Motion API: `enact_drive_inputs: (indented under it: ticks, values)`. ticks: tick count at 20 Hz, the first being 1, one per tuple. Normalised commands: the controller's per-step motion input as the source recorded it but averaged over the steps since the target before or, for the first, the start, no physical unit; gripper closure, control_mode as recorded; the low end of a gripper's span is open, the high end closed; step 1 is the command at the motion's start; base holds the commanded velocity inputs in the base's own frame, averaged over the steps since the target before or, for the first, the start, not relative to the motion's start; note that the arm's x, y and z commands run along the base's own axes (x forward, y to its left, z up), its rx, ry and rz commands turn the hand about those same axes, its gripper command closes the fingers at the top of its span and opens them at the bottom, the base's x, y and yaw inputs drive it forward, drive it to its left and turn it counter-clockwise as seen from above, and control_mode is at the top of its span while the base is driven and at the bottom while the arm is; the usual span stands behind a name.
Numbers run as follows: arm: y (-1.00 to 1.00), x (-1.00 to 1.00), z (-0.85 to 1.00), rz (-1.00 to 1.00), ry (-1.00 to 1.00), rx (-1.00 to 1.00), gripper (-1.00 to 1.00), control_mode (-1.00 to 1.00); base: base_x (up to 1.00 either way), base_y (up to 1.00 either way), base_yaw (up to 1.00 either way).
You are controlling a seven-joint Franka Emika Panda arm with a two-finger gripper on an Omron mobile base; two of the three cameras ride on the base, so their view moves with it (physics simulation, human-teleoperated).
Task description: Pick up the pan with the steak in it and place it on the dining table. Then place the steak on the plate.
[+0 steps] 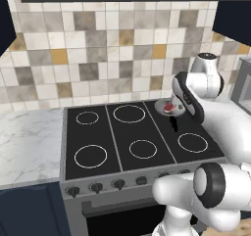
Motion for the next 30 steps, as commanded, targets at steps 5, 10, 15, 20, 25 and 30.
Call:
enact_drive_inputs:
  ticks: [5, 10, 15, 20, 25, 30]
  values:
    - [-0.23, 0.28, -0.60, 0.00, 0.04, -0.06, -1.00, -1.00, 0.00, 0.00, 0.00]
    - [-0.02, 0.23, -0.57, 0.00, 0.00, -0.03, -1.00, -1.00, 0.00, 0.00, 0.00]
    - [0.00, 0.21, -0.44, 0.00, -0.01, 0.00, -1.00, -1.00, 0.00, 0.00, 0.00]
    - [0.00, 0.41, -0.32, -0.02, -0.06, 0.00, -1.00, -1.00, 0.00, 0.00, 0.00]
    - [-0.05, 0.29, -0.44, -0.01, -0.05, -0.01, -1.00, -1.00, 0.00, 0.00, 0.00]
    - [-0.08, 0.41, -0.37, 0.00, 0.00, 0.00, -1.00, -1.00, 0.00, 0.00, 0.00]
